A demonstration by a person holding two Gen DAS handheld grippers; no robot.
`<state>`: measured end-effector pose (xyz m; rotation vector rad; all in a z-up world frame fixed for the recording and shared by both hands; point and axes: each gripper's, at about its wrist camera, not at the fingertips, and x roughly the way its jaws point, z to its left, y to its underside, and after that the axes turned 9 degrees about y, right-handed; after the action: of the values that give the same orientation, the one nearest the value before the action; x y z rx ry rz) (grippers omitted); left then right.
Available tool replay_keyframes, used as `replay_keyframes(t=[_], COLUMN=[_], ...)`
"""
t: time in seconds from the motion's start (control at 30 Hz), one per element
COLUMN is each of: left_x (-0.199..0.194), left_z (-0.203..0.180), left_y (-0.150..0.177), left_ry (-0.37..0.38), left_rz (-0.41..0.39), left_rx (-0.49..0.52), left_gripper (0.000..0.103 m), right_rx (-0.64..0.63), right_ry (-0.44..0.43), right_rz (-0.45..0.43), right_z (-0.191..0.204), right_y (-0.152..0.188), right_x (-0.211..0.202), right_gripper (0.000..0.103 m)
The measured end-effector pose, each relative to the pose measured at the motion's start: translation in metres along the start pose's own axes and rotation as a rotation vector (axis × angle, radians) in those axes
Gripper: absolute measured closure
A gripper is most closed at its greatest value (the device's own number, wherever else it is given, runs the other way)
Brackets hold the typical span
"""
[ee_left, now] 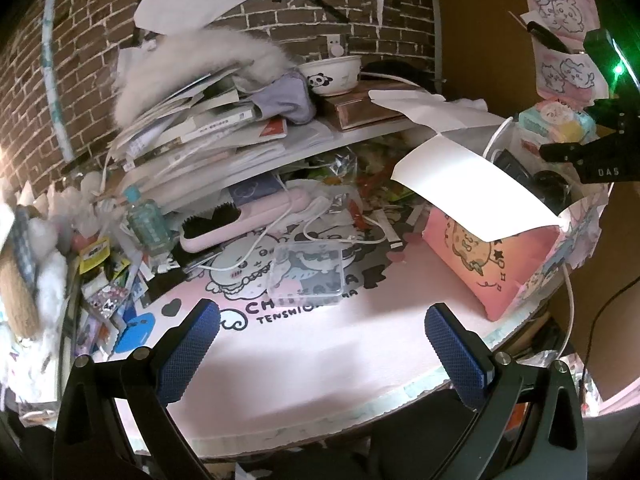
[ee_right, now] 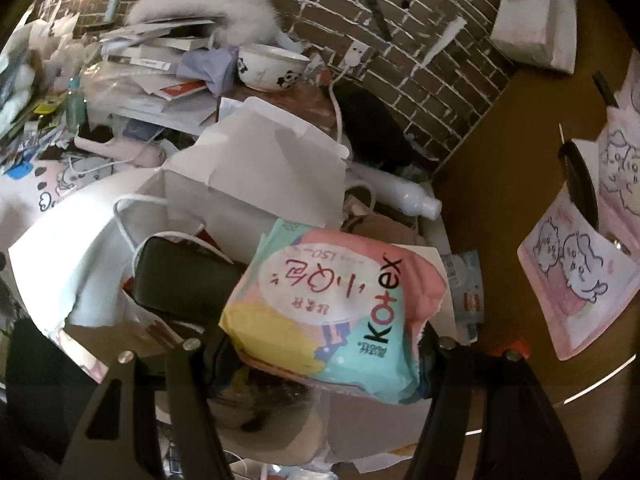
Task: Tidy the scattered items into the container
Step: 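Carry the Kotex pack with the right gripper over the white bag, then lower the Kotex pack into the bag and open the right gripper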
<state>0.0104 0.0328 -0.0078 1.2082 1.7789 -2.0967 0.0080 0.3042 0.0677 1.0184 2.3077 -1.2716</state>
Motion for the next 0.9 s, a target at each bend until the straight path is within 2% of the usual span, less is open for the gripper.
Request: replay_keyframes(t=[0.17, 0.4, 0.7, 0.9], left_x=[0.000, 0.000, -0.002, -0.003], left_z=[0.001, 0.001, 0.005, 0.008], left_y=[0.000, 0.000, 0.002, 0.003], left_ry=[-0.003, -0.003, -0.005, -0.012], left_rz=[0.000, 0.000, -0.003, -0.008], left_rx=[0.001, 0.003, -0.006, -0.015], left_gripper=[0.000, 0.000, 0.000, 0.000], right_rx=[-0.032, -0.024, -0.005, 0.027], right_ry=[0.006, -0.040, -0.105, -0.107], right_rz=[0.004, 0.000, -0.029, -0.083], right_z=[0.008, 0.010, 0.016, 0.015], right_y=[0.002, 0.002, -0.004, -0.010], right_x=[0.001, -0.001, -0.013, -0.028], right_gripper=[0.036, 0.021, 0.020, 0.019])
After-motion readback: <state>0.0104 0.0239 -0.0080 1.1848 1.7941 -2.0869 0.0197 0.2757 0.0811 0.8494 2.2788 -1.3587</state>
